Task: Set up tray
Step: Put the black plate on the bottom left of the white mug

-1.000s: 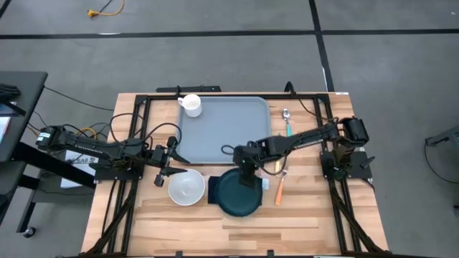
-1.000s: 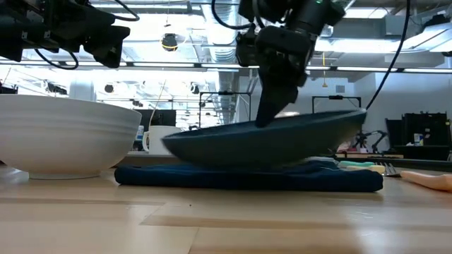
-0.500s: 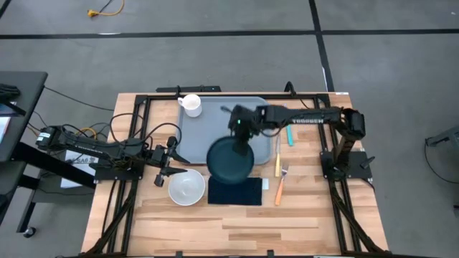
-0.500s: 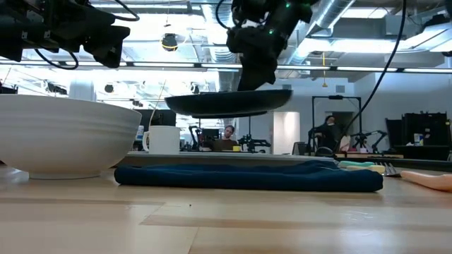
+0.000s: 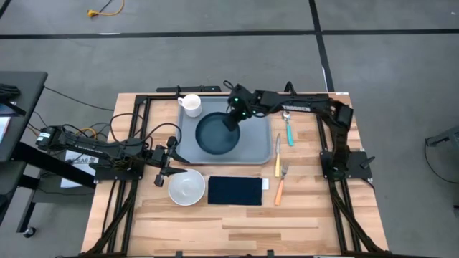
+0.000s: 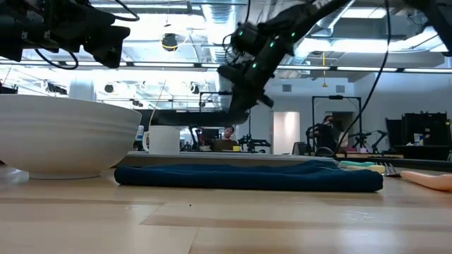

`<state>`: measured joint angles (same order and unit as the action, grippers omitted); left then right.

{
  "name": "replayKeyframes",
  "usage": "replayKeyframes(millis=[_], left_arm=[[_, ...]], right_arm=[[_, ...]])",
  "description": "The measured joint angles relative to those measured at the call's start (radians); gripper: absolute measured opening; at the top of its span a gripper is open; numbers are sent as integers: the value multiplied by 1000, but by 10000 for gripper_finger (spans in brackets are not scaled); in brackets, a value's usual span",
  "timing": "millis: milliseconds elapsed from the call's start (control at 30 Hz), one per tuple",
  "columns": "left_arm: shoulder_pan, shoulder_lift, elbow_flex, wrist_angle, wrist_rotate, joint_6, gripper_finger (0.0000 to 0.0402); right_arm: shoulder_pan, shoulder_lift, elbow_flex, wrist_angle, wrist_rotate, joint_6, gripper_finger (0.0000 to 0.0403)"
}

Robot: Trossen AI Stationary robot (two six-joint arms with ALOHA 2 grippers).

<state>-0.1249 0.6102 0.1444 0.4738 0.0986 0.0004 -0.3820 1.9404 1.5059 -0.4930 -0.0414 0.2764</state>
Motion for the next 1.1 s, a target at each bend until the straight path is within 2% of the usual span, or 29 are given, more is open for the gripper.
replayKeyframes(millis=[633,1100], left_arm=[[0,0,0,-13,-5,1,132],[0,0,0,-13,-5,7,132]], right_arm=[[-19,220,185,-3,-74,31,1],[-39,227,189,29,-61,48,0]])
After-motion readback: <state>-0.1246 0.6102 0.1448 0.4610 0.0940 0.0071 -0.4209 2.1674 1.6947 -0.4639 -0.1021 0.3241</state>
